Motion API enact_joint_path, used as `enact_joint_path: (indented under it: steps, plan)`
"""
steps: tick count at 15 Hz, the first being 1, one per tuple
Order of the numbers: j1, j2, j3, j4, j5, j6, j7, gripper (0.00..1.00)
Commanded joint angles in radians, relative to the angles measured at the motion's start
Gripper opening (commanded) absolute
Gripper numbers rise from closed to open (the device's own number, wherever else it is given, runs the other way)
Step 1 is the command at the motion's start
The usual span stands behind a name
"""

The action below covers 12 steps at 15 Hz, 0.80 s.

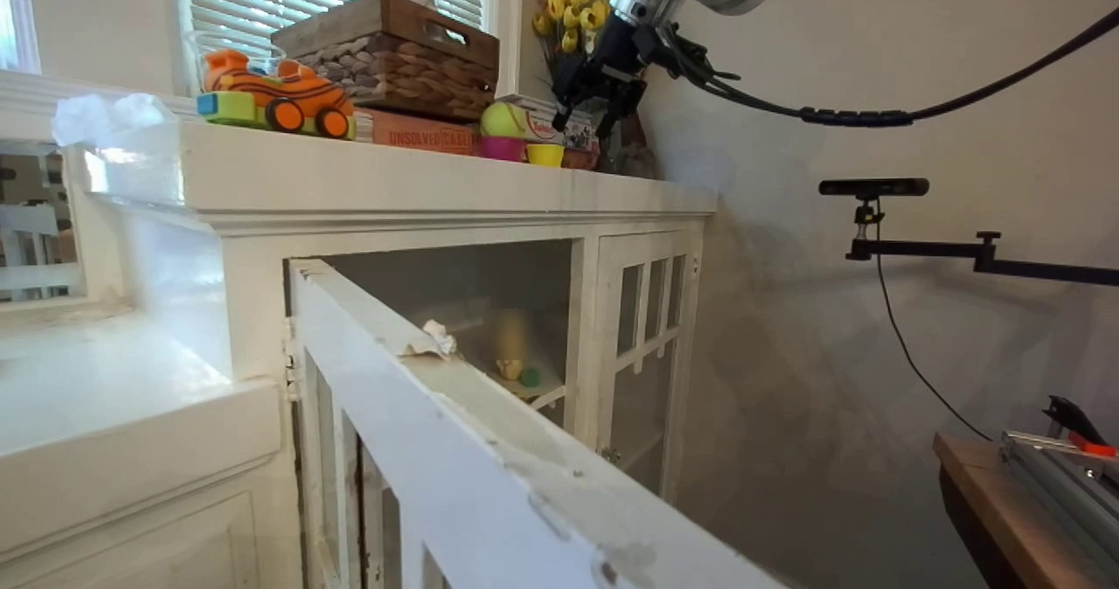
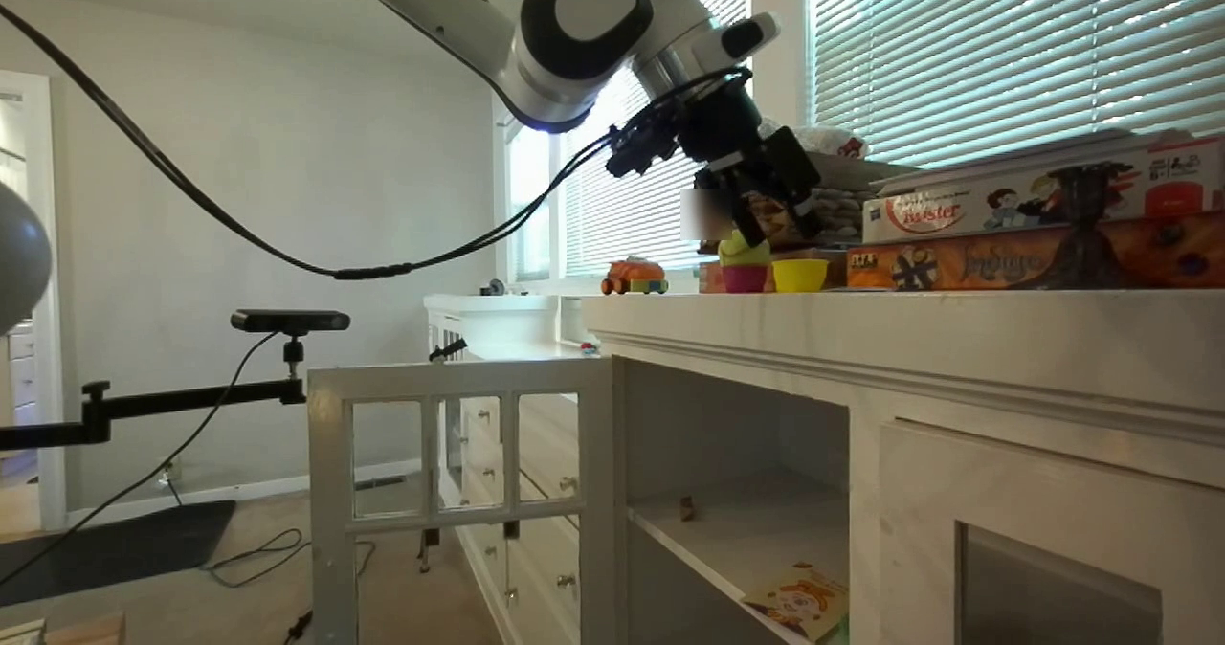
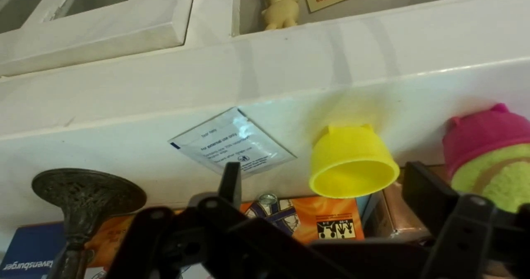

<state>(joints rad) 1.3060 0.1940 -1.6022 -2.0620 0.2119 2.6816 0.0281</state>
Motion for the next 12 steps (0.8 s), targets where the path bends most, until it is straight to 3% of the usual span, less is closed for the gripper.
enact_joint_path:
  steps: [1, 12]
  plan:
    - [-0.097, -0.001, 0.093, 0.021, 0.016, 0.018, 0.031, 1.00]
    - [-0.375, 0.031, 0.382, 0.059, 0.072, 0.078, -0.009, 1.00]
